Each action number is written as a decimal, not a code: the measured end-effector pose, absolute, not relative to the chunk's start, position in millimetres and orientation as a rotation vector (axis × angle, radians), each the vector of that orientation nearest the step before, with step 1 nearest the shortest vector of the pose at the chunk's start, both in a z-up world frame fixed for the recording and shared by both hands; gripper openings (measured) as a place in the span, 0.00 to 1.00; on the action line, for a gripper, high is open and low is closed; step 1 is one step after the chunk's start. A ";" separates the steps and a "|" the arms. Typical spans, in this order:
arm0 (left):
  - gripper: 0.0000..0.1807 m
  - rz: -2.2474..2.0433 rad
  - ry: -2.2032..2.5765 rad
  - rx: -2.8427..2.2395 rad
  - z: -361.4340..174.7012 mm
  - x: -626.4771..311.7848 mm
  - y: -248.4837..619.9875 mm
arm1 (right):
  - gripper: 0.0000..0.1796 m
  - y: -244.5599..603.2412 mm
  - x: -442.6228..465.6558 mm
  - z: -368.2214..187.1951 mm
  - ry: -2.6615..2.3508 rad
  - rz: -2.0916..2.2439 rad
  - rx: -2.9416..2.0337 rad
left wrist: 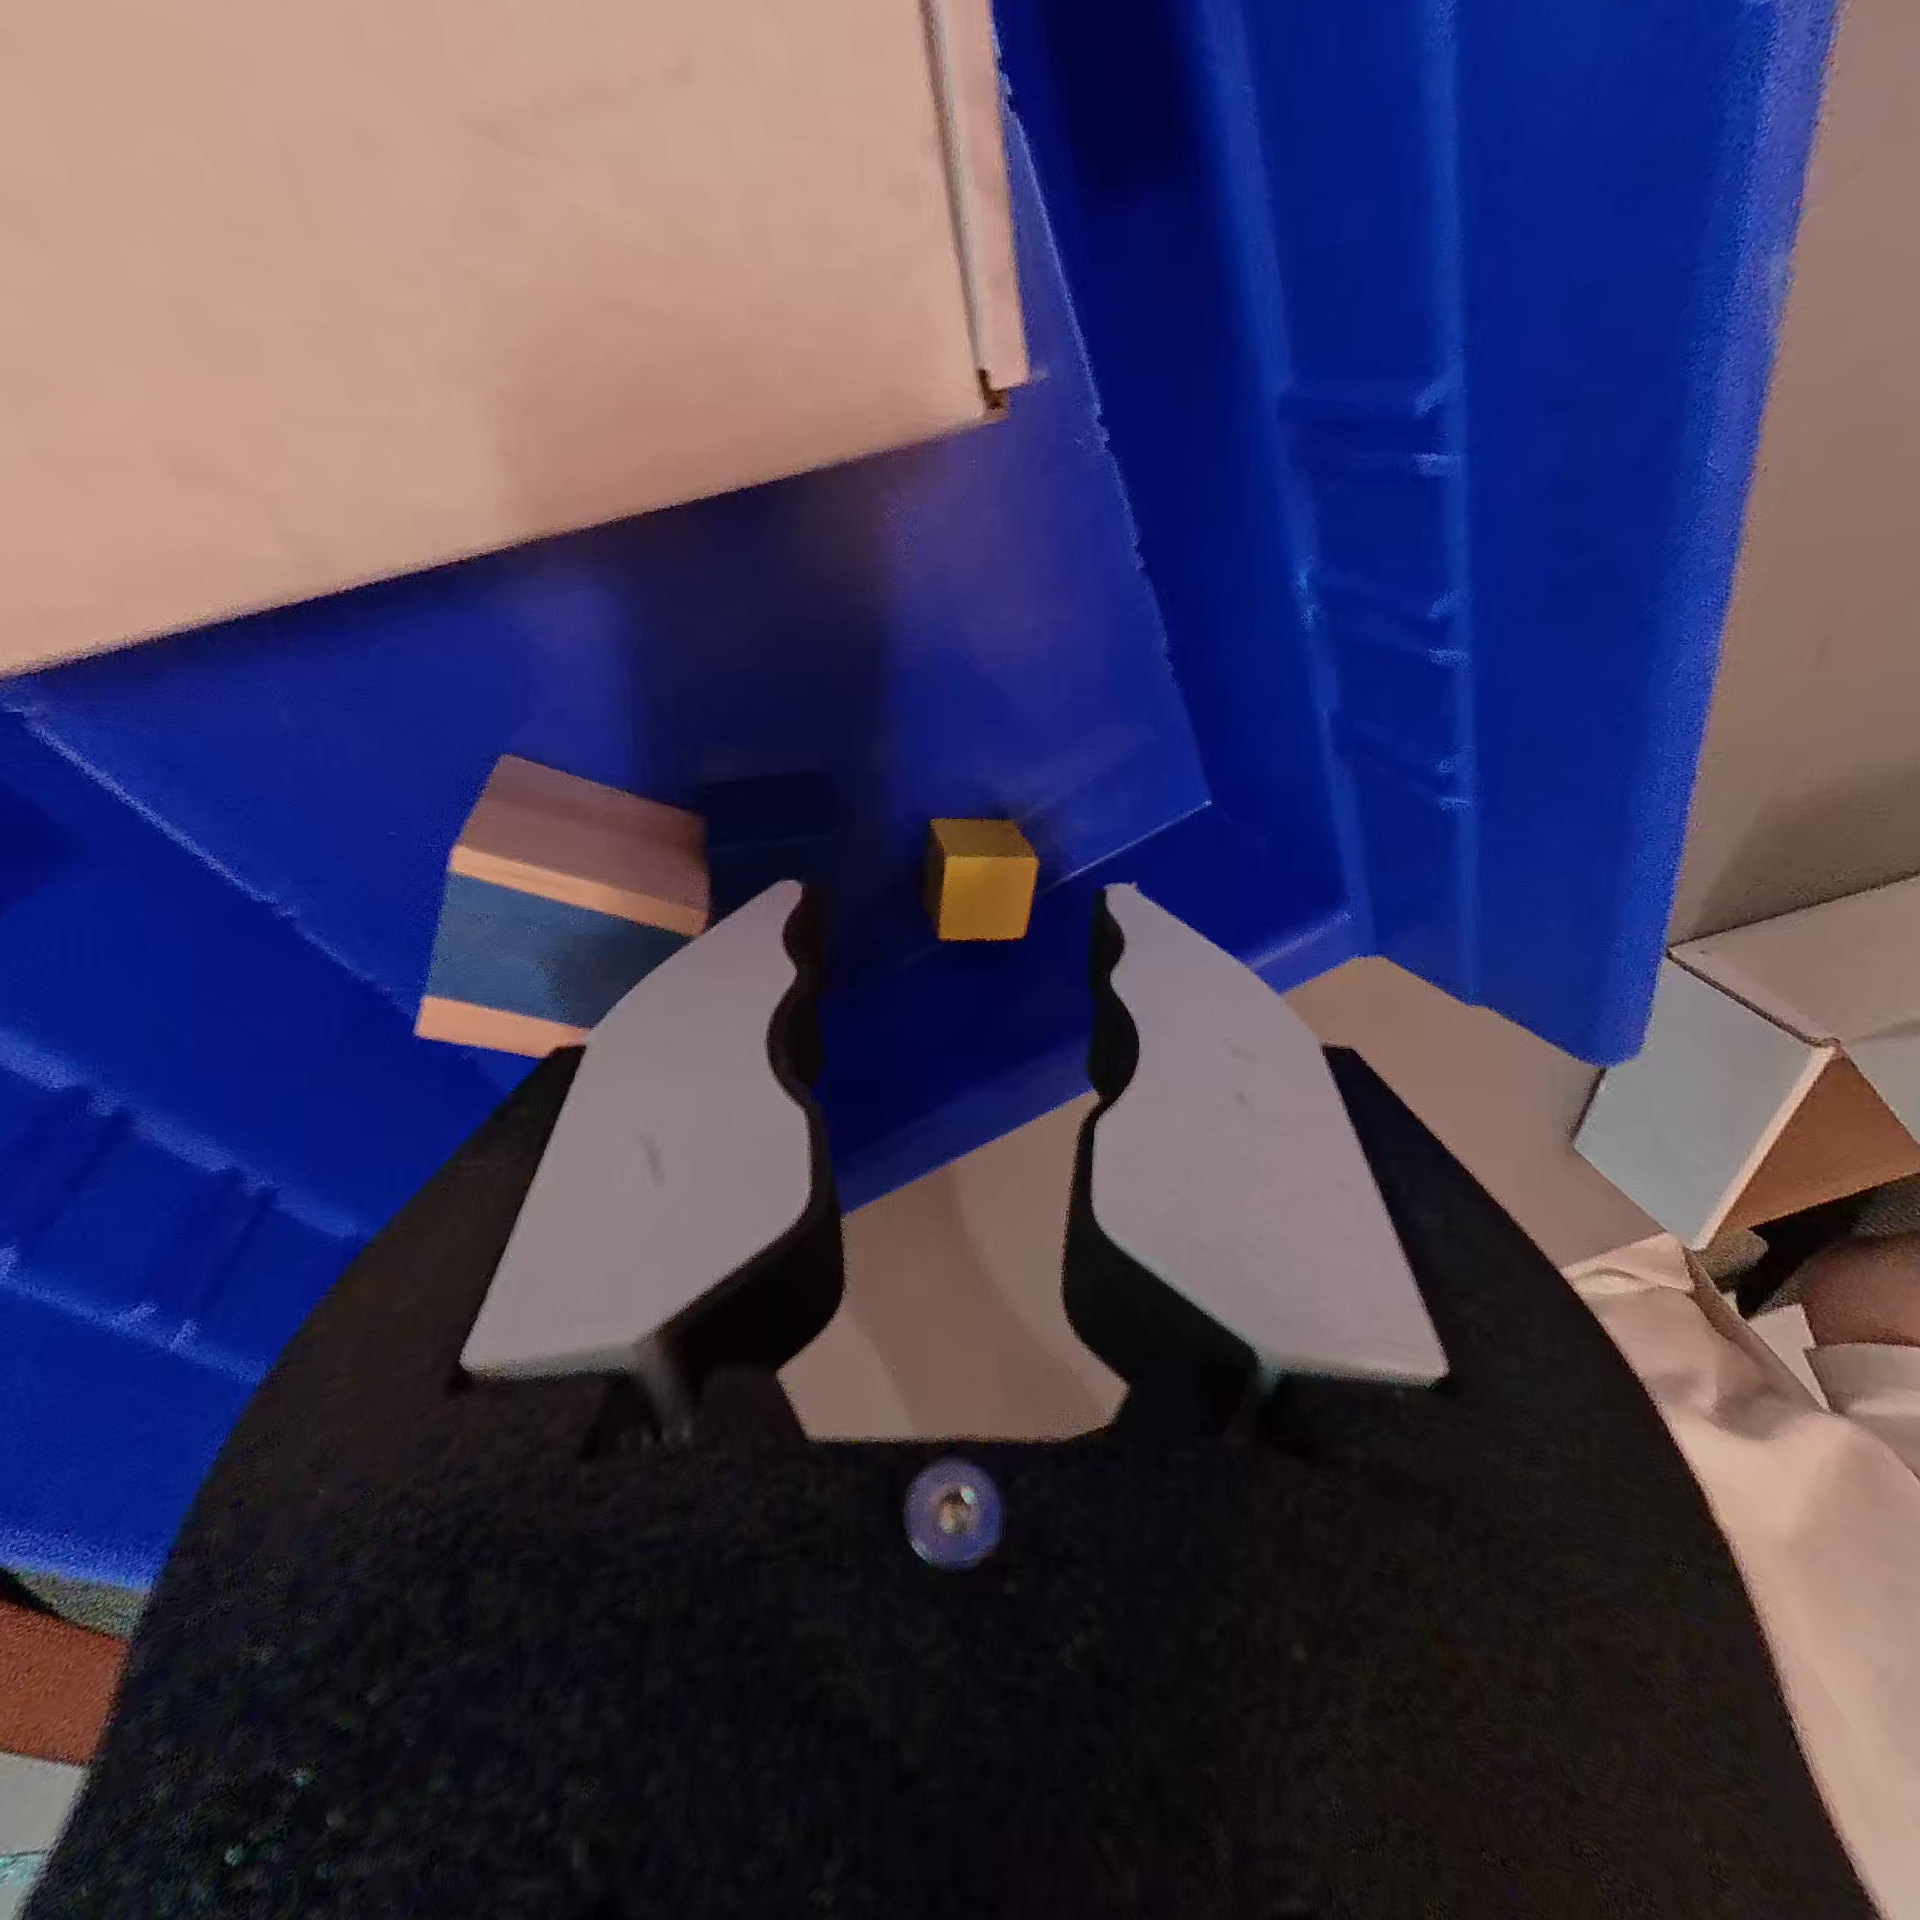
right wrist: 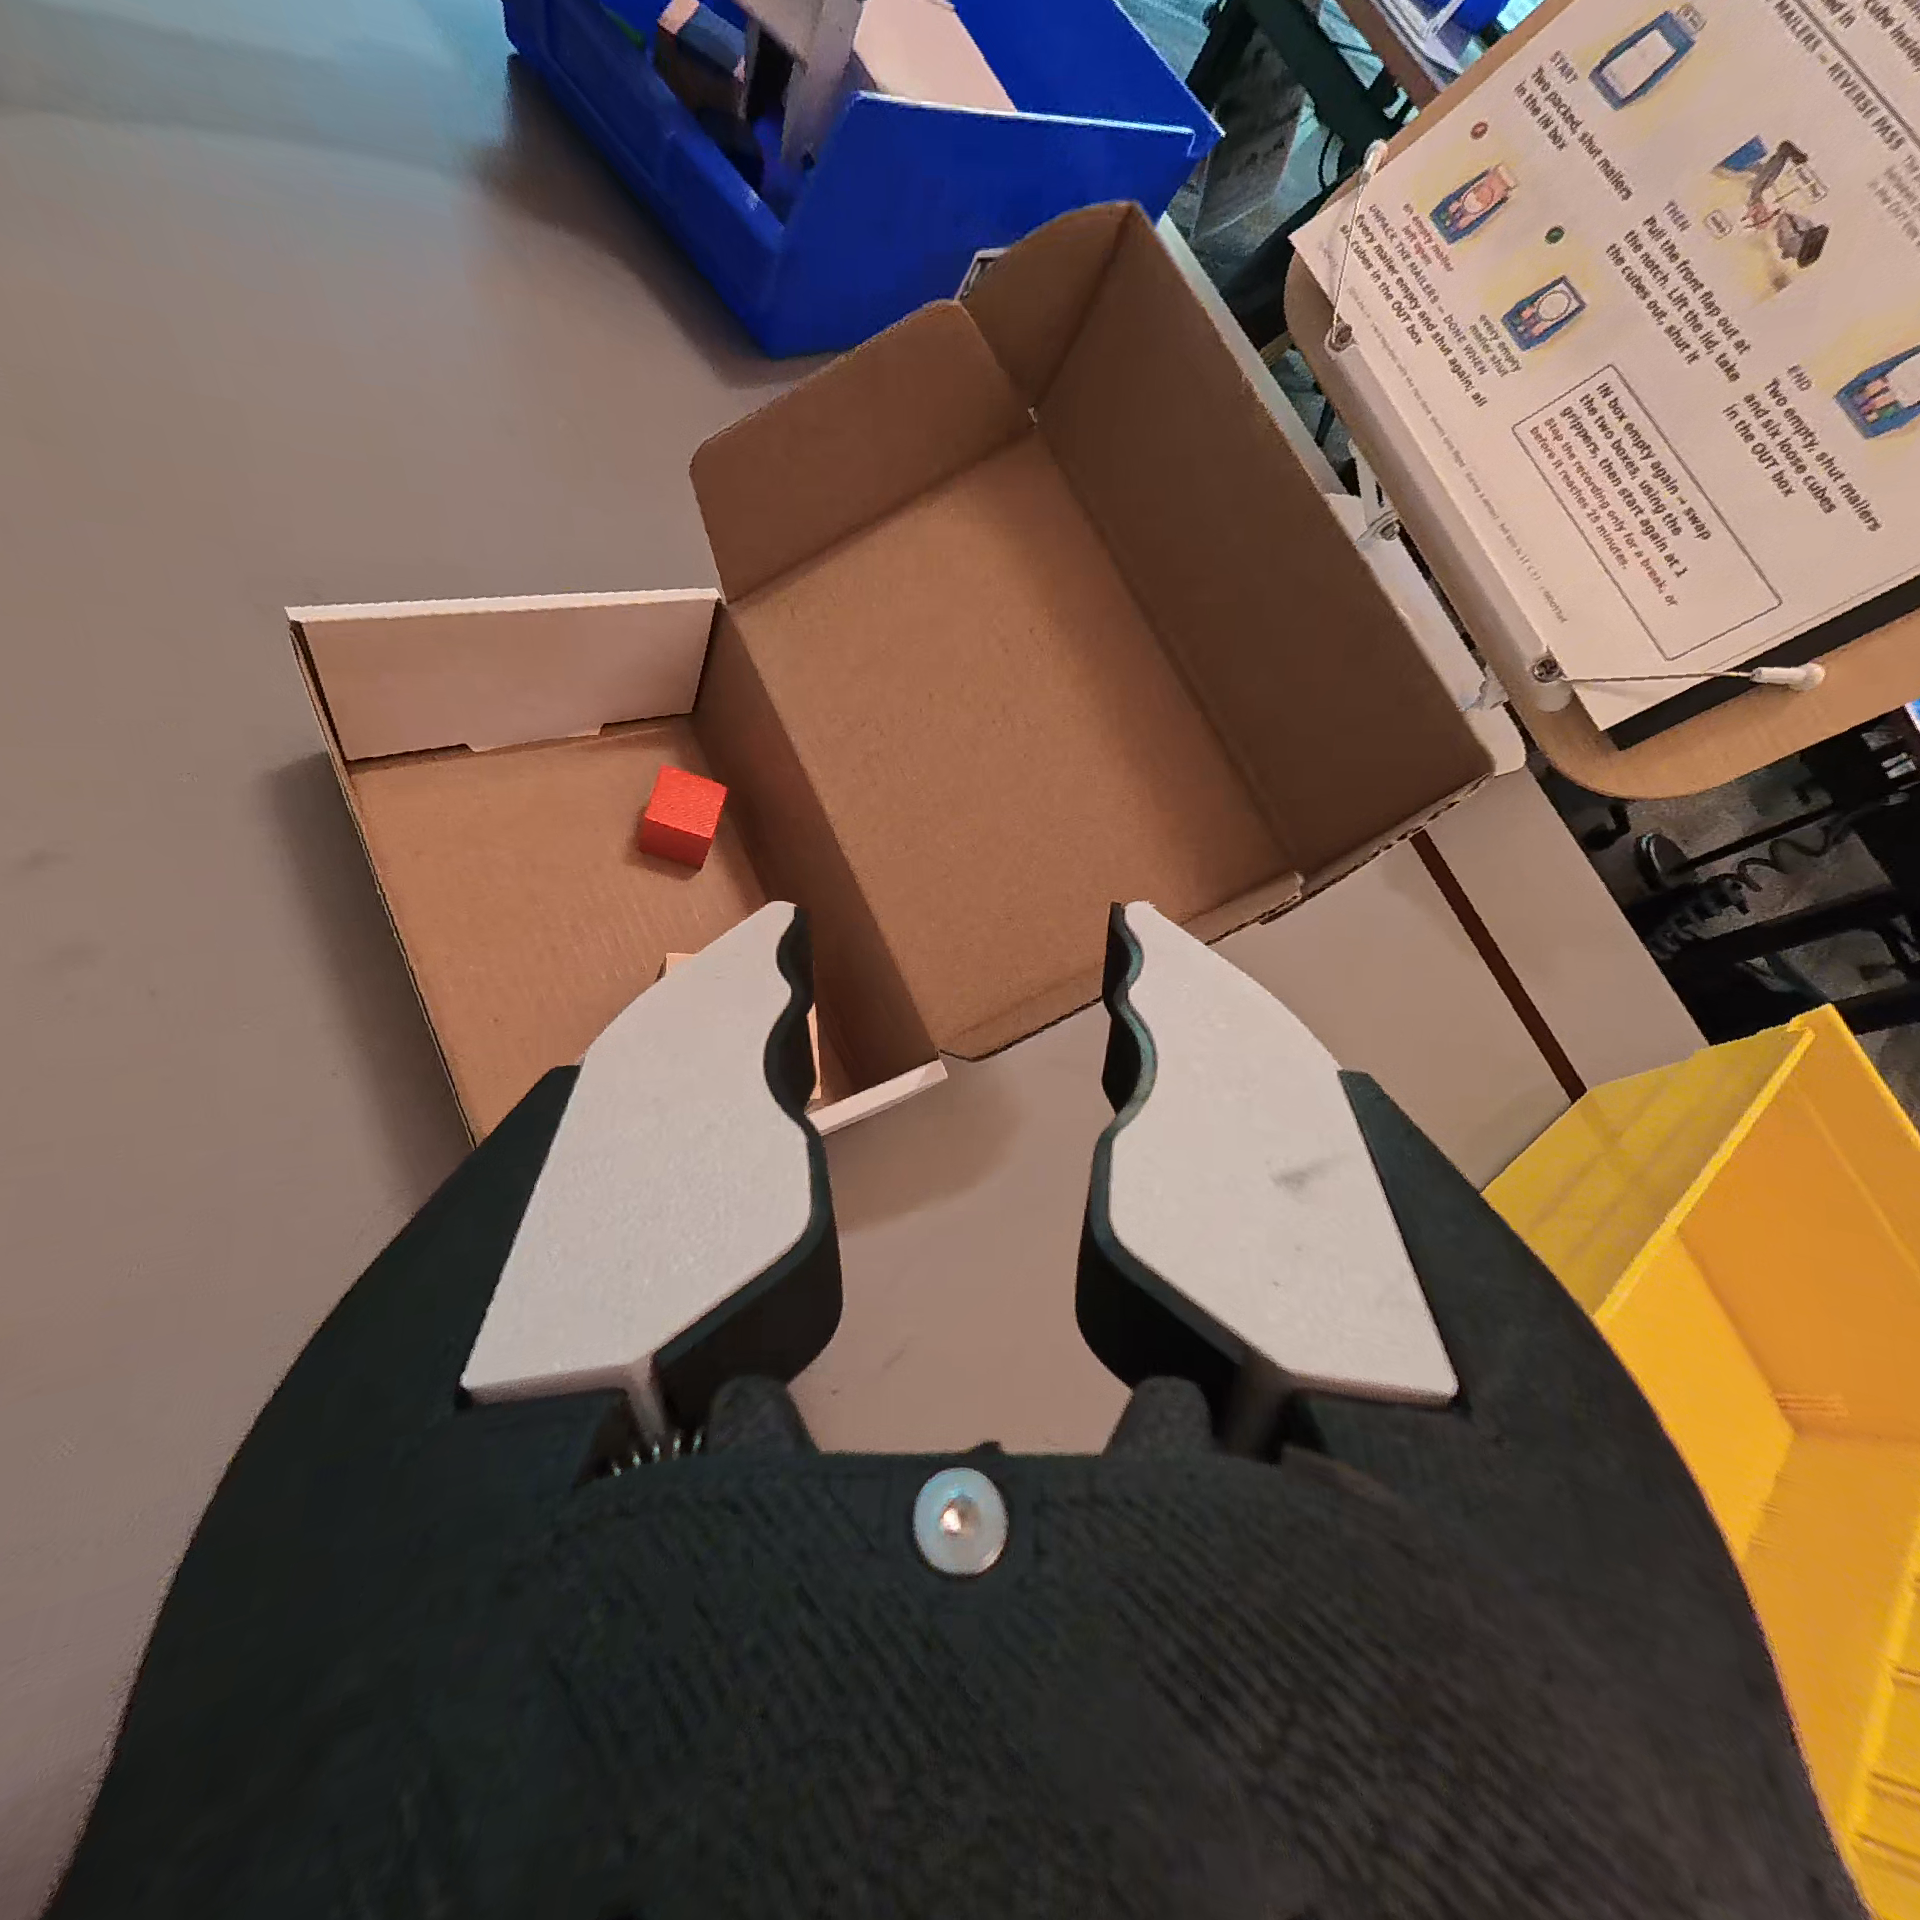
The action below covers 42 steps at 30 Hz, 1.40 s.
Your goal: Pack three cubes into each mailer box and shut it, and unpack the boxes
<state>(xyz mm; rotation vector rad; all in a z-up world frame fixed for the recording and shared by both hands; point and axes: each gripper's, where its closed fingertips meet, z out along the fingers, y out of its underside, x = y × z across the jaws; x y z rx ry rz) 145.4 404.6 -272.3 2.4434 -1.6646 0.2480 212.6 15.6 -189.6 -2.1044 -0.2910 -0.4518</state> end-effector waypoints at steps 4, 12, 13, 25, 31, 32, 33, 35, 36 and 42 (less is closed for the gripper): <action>0.27 0.162 -1.698 2.471 -270.8 138.3 416.7 | 0.30 17.2 212.3 -192.7 -0.303 -0.458 -2.114; 0.25 0.168 -2.044 2.293 -277.1 152.5 410.9 | 0.30 20.1 209.6 -200.7 -0.335 -0.467 -2.142; 0.23 0.106 -2.187 2.202 -278.4 151.2 413.8 | 0.30 19.9 209.9 -201.0 -0.338 -0.473 -2.145; 0.24 -0.254 -3.074 1.055 -281.5 135.6 423.8 | 0.32 13.0 219.2 -205.1 -0.333 -0.510 -2.171; 0.20 -0.442 -3.091 0.881 -299.1 128.0 434.5 | 0.33 11.7 220.7 -208.7 -0.345 -0.520 -2.187; 0.15 -0.468 -3.095 0.864 -300.6 126.9 436.8 | 0.33 11.2 221.1 -208.9 -0.346 -0.523 -2.189; 0.15 -0.476 -3.101 0.854 -299.7 127.3 438.1 | 0.33 10.5 221.9 -208.8 -0.344 -0.527 -2.190; 0.15 -0.494 -3.154 0.932 -288.3 137.4 442.5 | 0.33 9.1 223.3 -207.0 -0.337 -0.537 -2.189; 0.15 -0.418 -3.196 0.985 -279.1 144.1 438.6 | 0.33 8.7 223.6 -205.2 -0.333 -0.538 -2.183; 0.15 0.523 -3.302 1.432 -192.5 178.8 382.0 | 0.33 15.9 209.2 -181.3 -0.263 -0.385 -2.045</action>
